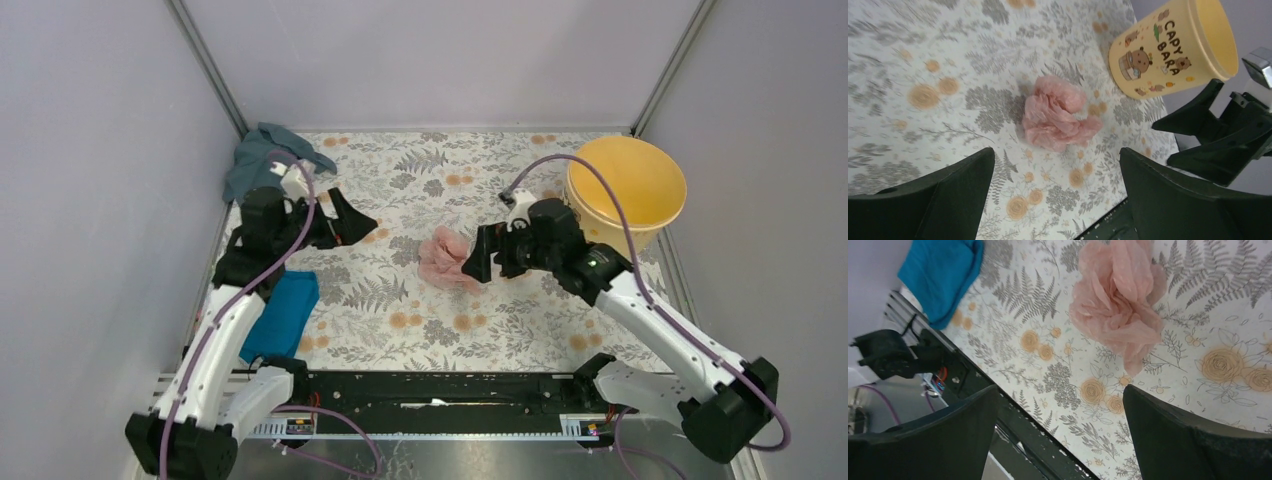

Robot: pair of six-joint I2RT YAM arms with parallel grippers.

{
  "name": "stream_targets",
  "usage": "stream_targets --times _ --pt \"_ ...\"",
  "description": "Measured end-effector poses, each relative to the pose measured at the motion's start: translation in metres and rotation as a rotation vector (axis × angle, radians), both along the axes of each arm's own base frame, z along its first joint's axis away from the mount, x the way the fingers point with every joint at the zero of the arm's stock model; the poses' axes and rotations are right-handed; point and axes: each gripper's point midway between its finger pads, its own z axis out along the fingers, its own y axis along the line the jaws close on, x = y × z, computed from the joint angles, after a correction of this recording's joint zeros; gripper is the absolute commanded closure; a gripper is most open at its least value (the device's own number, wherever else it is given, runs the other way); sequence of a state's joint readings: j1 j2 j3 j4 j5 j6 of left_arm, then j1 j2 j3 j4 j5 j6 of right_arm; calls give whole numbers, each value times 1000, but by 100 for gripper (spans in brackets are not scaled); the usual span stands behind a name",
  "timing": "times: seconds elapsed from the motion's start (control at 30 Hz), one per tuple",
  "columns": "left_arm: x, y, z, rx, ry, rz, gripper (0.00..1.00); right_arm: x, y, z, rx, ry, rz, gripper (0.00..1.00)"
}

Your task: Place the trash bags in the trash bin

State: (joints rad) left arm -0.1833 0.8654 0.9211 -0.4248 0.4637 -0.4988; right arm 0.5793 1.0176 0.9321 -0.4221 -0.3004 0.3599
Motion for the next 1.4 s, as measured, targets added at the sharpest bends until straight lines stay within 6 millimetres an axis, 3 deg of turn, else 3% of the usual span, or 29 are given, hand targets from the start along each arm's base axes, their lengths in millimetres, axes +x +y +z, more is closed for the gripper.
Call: stream_targets --times 0.13,0.33,0.43,0.53,0.7,0.83,0.93,1.07,1.13,1.3,1.4 --pt "2 -31 -42 -10 156 -105 1 0 9 -43 -90 57 9 2" --pt "-28 -123 -95 131 323 -350 2 -11 -7 -96 -182 134 -19 10" --pt "-21 -155 -107 202 348 -395 6 -19 -18 -107 -196 135 -39 9" --pt "-1 -185 -109 251 346 -393 13 -27 -32 -108 -190 102 -83 7" --pt "20 -221 -120 306 334 -403 15 -32 -45 -88 -122 20 -154 0" --pt "14 -225 -145 373 365 -426 21 -31 -51 -66 -48 -54 -210 0" --pt "5 -224 -155 414 376 -451 27 -32 -55 -67 -38 -59 -233 0" --pt "2 -225 -158 456 342 -472 58 -31 -54 -84 -85 0 -238 0" --pt "2 -222 -161 482 330 -475 64 -32 -53 -97 -118 45 -233 0" --pt "1 -218 -163 510 312 -471 96 -38 -41 -122 -152 163 -180 2" --pt "-2 -210 -156 514 295 -467 100 -42 -32 -133 -155 222 -144 5"
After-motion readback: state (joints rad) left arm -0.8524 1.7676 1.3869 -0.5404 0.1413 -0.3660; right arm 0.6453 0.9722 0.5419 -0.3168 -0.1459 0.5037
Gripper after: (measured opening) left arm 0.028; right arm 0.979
